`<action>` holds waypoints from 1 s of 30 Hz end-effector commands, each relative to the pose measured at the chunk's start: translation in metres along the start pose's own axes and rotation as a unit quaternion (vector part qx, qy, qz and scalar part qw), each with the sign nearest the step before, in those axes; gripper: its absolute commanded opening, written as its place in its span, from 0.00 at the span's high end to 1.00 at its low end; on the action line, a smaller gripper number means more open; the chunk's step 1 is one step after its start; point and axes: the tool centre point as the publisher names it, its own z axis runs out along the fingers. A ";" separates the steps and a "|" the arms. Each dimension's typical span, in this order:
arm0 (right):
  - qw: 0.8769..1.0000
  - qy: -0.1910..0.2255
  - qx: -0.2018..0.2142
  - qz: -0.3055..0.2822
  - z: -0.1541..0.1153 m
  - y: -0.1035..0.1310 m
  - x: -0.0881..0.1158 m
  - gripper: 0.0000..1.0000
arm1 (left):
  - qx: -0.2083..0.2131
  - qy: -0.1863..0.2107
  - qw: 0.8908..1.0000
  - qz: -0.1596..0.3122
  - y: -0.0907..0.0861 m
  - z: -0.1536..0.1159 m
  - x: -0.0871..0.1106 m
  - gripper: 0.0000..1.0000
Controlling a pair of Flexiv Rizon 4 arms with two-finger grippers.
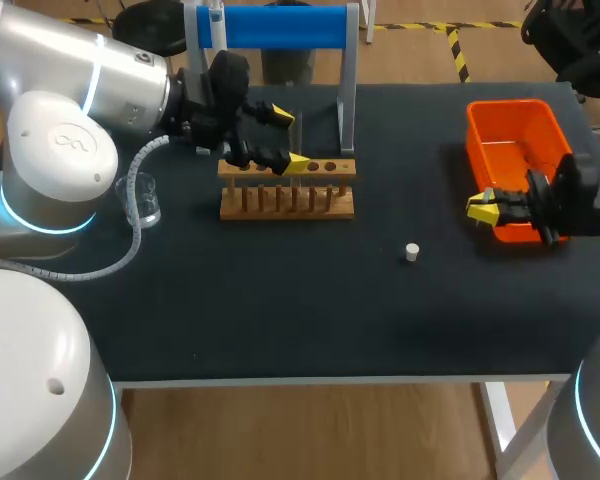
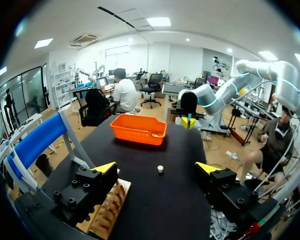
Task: Invert the test tube, pick up the pipette, mount the tip to pipette, aspirate from beaker and dispense into the tube, eject the tip, return the pipette, and cap with the stopper.
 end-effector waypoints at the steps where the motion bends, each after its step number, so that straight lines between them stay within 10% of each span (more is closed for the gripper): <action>1: 1.000 -0.005 0.002 -0.001 -0.001 0.001 0.003 1.00 | -0.002 0.001 1.000 0.000 0.000 -0.001 0.001 0.00; 17: 1.000 -0.006 0.003 -0.003 -0.002 0.001 0.003 1.00 | -0.002 0.001 1.000 0.000 0.000 -0.001 0.001 0.00; 30: 1.000 -0.006 0.003 -0.003 -0.002 0.001 0.003 1.00 | 0.075 -0.172 0.981 -0.040 0.042 -0.065 -0.079 0.00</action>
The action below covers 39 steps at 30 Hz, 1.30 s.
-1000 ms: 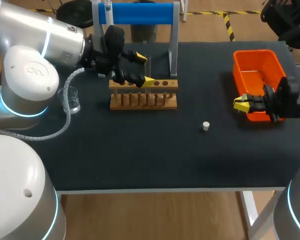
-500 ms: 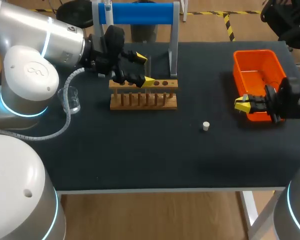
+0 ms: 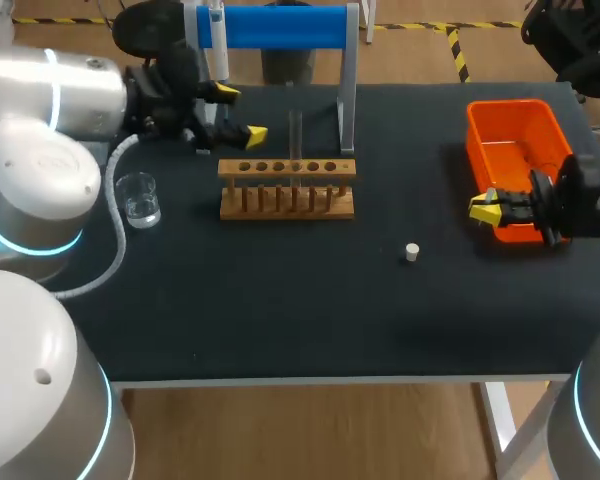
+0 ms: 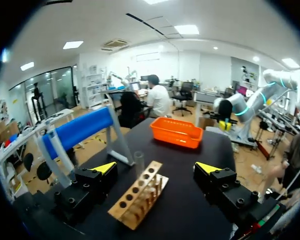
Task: Invert the test tube, pick up the pipette, mount the tip to pipette, aspirate from beaker and dispense into the tube, eject the tip, return the pipette, and cap with the stopper.
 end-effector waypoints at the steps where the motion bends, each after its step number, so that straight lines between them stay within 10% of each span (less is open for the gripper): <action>1: 1.000 -0.002 0.001 -0.001 0.001 0.000 0.001 1.00 | 0.041 -0.032 0.999 -0.003 0.015 -0.011 -0.012 0.00; 14: 1.000 -0.002 0.001 -0.001 0.001 0.000 0.001 1.00 | 0.049 -0.128 0.990 -0.033 0.011 -0.010 -0.066 0.00; 39: 1.000 -0.002 0.001 -0.001 0.001 0.000 0.001 1.00 | 0.074 -0.320 0.936 -0.128 0.004 0.014 -0.135 0.00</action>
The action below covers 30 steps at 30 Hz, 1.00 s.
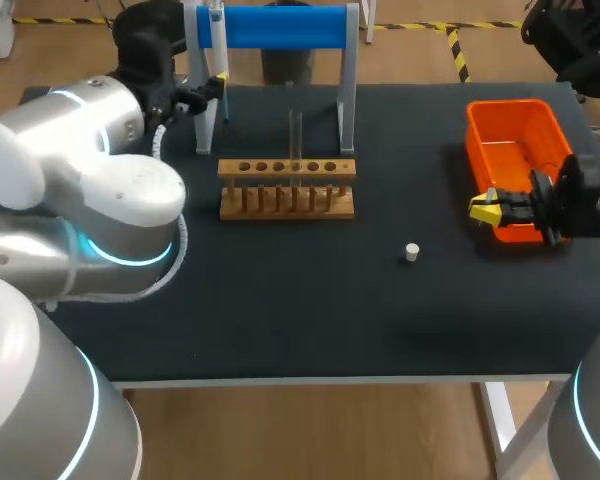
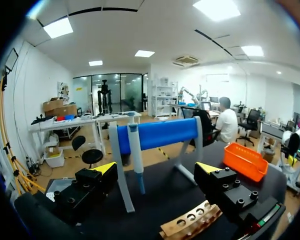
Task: Invert the test tube, pick up the pipette, mount the tip to pipette, aspirate from beaker and dispense into the tube, eject the tip, return the pipette, and cap with the stopper.
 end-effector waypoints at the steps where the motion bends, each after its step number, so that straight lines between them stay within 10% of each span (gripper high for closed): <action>1: 1.000 -0.002 0.001 -0.001 0.001 0.000 0.001 1.00 | 0.004 -0.051 0.999 -0.007 -0.002 0.017 0.002 0.00; 30: 1.000 -0.002 0.001 -0.001 0.001 0.000 0.001 1.00 | 0.029 -0.148 0.988 -0.033 -0.014 0.073 -0.013 0.00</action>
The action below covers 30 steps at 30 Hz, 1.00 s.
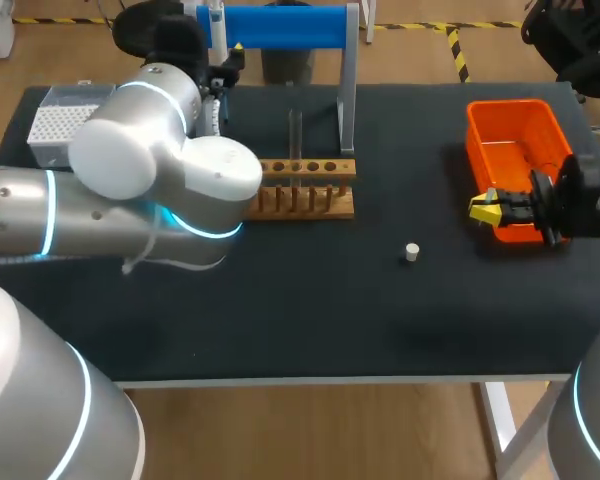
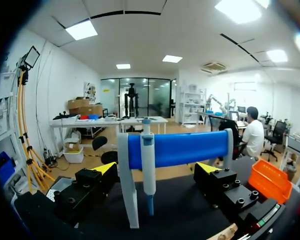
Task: Invert the test tube, pick up the pipette, mount the tip to pipette, aspirate from beaker and dispense into the tube, eject the tip, return the pipette, and cap with the stopper.
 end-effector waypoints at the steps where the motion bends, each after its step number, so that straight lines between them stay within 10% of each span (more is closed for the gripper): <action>1: 1.000 -0.002 0.001 -0.001 0.001 0.000 0.001 1.00 | 0.002 -0.027 1.000 -0.001 0.002 0.012 0.004 0.00; 7: 1.000 -0.002 0.001 -0.001 0.001 0.000 0.001 1.00 | -0.004 -0.028 1.000 -0.001 0.002 0.019 0.002 0.19; 30: 1.000 -0.002 0.001 -0.001 0.001 0.000 0.001 1.00 | -0.029 -0.010 0.999 0.009 0.002 0.049 -0.008 0.40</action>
